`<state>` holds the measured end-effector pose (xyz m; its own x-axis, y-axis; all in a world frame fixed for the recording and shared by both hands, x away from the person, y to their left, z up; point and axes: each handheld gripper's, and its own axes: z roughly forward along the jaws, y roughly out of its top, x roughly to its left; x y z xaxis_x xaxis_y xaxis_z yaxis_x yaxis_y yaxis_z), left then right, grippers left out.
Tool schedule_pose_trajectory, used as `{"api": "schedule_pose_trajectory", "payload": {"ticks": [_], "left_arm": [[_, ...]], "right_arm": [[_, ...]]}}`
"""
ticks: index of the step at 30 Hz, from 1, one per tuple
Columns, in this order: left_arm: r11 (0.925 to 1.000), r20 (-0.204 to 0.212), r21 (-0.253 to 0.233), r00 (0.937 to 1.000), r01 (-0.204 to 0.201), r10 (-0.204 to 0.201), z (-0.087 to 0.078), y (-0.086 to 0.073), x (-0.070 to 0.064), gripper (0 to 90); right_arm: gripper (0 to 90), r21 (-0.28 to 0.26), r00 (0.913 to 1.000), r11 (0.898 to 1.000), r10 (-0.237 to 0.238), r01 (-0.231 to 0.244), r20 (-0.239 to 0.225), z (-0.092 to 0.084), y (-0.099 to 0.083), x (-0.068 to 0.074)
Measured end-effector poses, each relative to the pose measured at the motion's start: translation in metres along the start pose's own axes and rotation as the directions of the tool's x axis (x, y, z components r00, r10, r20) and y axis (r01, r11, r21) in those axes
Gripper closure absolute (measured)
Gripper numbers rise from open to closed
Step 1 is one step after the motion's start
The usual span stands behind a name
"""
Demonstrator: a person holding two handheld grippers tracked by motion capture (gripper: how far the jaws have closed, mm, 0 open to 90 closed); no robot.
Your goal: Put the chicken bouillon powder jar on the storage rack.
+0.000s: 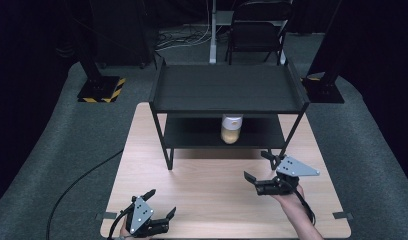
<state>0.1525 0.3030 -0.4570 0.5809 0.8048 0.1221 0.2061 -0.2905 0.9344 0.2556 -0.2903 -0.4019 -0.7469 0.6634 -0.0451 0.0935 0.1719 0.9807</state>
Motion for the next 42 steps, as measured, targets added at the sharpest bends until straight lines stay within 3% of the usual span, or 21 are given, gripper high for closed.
{"api": "schedule_pose_trajectory", "payload": {"ticks": [11, 16, 22, 24, 26, 29, 31, 34, 42], "left_arm": [[1.0, -0.001, -0.001, 1.0, 0.006, -0.006, 0.0, 0.0, -0.001, 11.8], [1.0, -0.002, -0.004, 1.0, 0.004, -0.004, 0.0, 0.0, -0.002, 11.5], [1.0, 0.0, -0.005, 1.0, 0.004, -0.004, -0.001, 0.0, -0.002, 11.4], [1.0, -0.001, -0.003, 1.0, 0.003, -0.003, 0.0, 0.0, -0.002, 11.3], [1.0, 0.006, -0.002, 1.0, -0.003, 0.003, 0.001, 0.001, -0.001, 11.3], [0.9998, 0.012, 0.006, 0.9998, -0.018, 0.018, 0.002, 0.002, -0.001, 11.1], [0.9997, 0.012, 0.006, 0.9997, -0.022, 0.022, 0.001, 0.002, -0.002, 10.9], [0.9998, 0.015, 0.003, 0.9997, -0.021, 0.021, 0.001, 0.002, -0.002, 10.9], [0.9998, 0.009, 0.006, 0.9997, -0.022, 0.021, 0.002, 0.002, -0.002, 11.2]], "right_arm": [[6.0, 0.047, 0.9997, 0.999, 0.018, -0.019, 0.016, -0.042, -0.037, 0.017], [5.8, 0.024, 0.9973, 0.998, 0.063, -0.064, 0.037, -0.06, -0.05, 0.025], [5.7, 0.035, 0.9985, 0.999, 0.035, -0.037, 0.042, -0.077, -0.064, 0.029], [5.7, 0.027, 0.9964, 0.998, 0.061, -0.063, 0.059, -0.081, -0.074, 0.029], [5.6, 0.037, 0.9946, 0.997, 0.063, -0.067, 0.082, -0.084, -0.078, 0.033], [5.6, 0.06, 0.9952, 0.998, 0.017, -0.023, 0.096, -0.084, -0.078, 0.036], [5.6, 0.053, 0.9954, 0.998, 0.037, -0.042, 0.089, -0.083, -0.08, 0.034], [5.8, 0.07, 0.9958, 0.997, 0.011, -0.017, 0.091, -0.08, -0.079, 0.036], [5.9, 0.072, 0.9963, 0.997, 0.009, -0.016, 0.085, -0.078, -0.079, 0.04]]}}
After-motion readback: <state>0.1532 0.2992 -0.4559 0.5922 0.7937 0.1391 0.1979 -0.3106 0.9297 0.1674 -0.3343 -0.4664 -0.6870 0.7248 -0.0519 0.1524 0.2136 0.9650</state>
